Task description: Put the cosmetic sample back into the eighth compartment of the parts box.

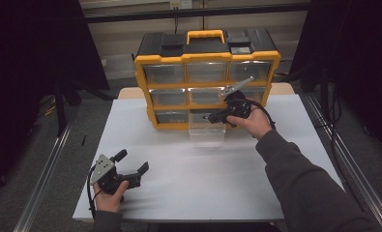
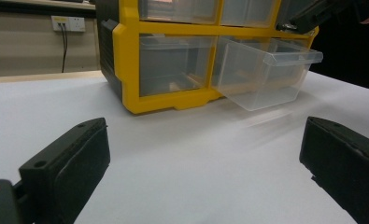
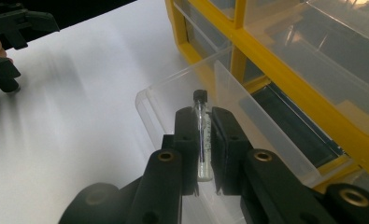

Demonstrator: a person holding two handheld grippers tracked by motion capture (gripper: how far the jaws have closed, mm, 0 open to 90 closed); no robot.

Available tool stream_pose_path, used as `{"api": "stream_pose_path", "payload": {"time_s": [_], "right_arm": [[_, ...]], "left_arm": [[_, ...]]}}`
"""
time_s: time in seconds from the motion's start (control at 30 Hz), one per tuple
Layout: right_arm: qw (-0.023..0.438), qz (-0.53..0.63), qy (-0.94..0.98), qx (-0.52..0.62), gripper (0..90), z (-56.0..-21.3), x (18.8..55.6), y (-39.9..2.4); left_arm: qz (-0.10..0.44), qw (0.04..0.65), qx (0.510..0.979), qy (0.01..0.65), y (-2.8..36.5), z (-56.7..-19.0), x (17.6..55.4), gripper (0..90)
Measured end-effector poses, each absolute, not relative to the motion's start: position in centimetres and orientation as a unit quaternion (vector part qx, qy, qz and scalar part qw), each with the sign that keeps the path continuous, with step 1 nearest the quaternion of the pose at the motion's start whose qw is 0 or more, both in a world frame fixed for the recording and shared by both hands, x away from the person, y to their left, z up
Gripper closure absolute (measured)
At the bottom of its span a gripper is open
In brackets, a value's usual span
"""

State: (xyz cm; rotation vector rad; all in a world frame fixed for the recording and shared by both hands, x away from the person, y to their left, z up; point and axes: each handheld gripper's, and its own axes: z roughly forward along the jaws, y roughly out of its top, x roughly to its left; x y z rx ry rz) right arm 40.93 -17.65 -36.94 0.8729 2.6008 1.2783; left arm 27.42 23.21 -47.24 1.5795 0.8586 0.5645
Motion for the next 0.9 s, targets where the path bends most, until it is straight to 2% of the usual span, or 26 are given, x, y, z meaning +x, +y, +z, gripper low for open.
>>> {"api": "stream_pose_path", "payload": {"time_s": [0.9], "right_arm": [[0.064, 0.422, 0.858, 0.286, 81.0, -37.78, 41.58, -17.56]], "left_arm": [[0.238, 0.59, 0.674, 0.375, 23.13, -47.28, 27.34, 1.8]]}}
